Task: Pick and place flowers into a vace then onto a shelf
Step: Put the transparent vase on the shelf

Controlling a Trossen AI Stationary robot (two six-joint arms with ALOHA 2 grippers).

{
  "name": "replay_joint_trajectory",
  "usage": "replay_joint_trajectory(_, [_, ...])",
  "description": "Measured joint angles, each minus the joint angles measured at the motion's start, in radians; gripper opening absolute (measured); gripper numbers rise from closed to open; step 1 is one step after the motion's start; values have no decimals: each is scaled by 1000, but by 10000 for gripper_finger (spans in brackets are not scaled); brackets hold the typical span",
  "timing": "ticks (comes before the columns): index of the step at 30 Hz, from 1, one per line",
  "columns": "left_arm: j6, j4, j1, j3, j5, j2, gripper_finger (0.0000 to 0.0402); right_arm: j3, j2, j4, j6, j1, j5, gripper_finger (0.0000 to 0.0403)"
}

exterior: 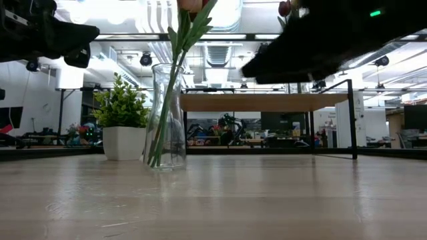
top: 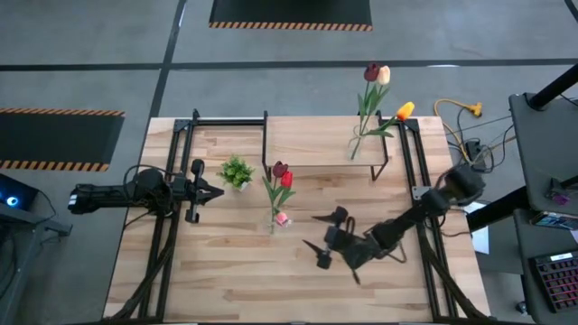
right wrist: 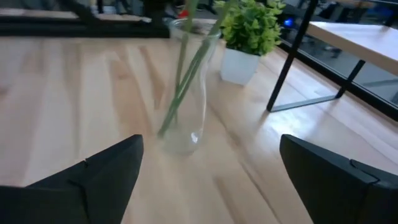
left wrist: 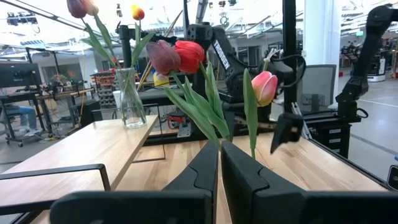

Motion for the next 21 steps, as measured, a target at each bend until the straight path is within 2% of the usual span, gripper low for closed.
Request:
replay_joint_trajectory(11, [0, 0, 0, 0, 0, 0, 3, 192, 192, 78, -36, -137, -30, 374])
replay_joint_trajectory(15, [0, 0, 0, 0, 0, 0, 3, 221, 256, 267, -109, -162, -118, 374])
replay_joint_trajectory(18, [0, 0, 0, 0, 0, 0, 3, 238, 302, 385, -172, -173, -121, 374])
replay_joint_trajectory(21, [0, 0, 0, 0, 0, 0, 3, 259, 339, 411, -194, -190, -120, 374])
